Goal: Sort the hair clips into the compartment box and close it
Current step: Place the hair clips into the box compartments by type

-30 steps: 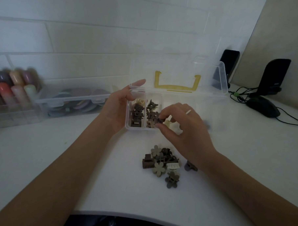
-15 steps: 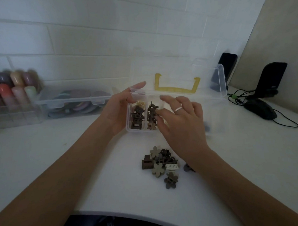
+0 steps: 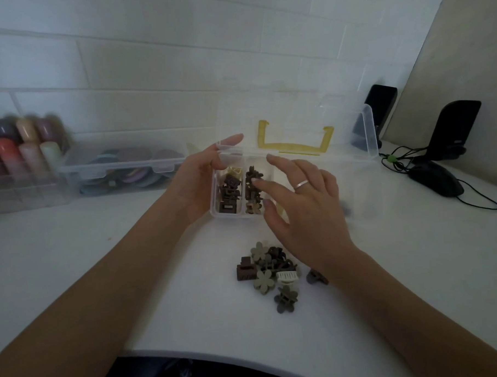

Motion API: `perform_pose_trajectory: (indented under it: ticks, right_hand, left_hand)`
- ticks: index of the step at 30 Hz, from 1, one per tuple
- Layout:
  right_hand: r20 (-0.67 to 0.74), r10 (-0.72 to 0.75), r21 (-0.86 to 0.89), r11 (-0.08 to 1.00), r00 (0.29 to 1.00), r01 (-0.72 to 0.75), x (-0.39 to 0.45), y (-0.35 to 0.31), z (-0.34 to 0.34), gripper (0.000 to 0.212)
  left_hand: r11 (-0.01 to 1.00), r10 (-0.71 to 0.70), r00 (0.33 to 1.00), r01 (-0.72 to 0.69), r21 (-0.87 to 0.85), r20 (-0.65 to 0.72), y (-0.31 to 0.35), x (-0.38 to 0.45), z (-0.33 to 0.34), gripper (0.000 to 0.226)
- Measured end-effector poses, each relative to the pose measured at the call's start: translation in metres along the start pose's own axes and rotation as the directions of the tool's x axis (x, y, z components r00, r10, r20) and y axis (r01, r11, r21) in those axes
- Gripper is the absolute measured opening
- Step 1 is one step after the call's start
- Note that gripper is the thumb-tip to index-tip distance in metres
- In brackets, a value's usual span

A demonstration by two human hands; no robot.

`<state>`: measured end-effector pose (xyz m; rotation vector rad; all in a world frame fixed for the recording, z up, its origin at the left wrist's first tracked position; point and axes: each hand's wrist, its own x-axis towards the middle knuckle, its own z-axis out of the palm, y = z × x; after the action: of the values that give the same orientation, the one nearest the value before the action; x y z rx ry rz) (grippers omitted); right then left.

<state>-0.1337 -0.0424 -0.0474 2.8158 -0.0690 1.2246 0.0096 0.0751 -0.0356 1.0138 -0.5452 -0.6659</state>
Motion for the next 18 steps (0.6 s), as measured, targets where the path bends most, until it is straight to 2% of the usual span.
perform_pose_trajectory:
  ticks: [2, 4, 6, 9, 11, 14, 18]
  right_hand:
    - [-0.052, -0.028, 0.143, 0.989, 0.998, 0.035, 0.001, 0.001, -0.007, 0.024]
    - [0.008, -0.066, 0.331, 0.942, 0.998, 0.060, 0.002, 0.003, -0.017, 0.020]
    - [0.187, -0.151, 0.380, 0.922, 0.971, 0.071, 0.004, 0.004, -0.029, 0.018]
    - [0.503, -0.210, 0.357, 0.934, 0.838, 0.020, 0.006, 0.006, -0.037, 0.021]
    - [0.592, -0.194, 0.357, 0.933, 0.782, -0.039, 0.005, 0.008, -0.036, 0.027]
    - [0.622, -0.206, 0.387, 0.920, 0.755, -0.067, 0.004, 0.010, -0.030, 0.025]
    - [0.596, -0.218, 0.418, 0.906, 0.773, -0.068, 0.003, 0.009, -0.029, 0.011]
  left_hand:
    - [1.000, 0.002, 1.000, -0.002, 0.006, -0.003, 0.000, 0.000, 0.001, 0.054]
    - [1.000, 0.001, 1.000, -0.001, 0.018, -0.008, 0.000, 0.000, 0.000, 0.051]
    - [1.000, -0.004, 1.000, 0.004, 0.027, -0.008, 0.000, 0.001, -0.001, 0.051]
    - [1.000, -0.012, 1.000, 0.012, 0.015, -0.006, 0.001, 0.001, -0.002, 0.055]
    - [1.000, -0.010, 1.000, 0.010, 0.013, -0.011, 0.001, 0.001, -0.001, 0.056]
    - [1.000, -0.004, 1.000, 0.004, -0.003, -0.018, 0.001, 0.002, -0.001, 0.055]
    - [1.000, -0.002, 1.000, 0.002, 0.016, -0.005, 0.001, 0.001, -0.002, 0.055]
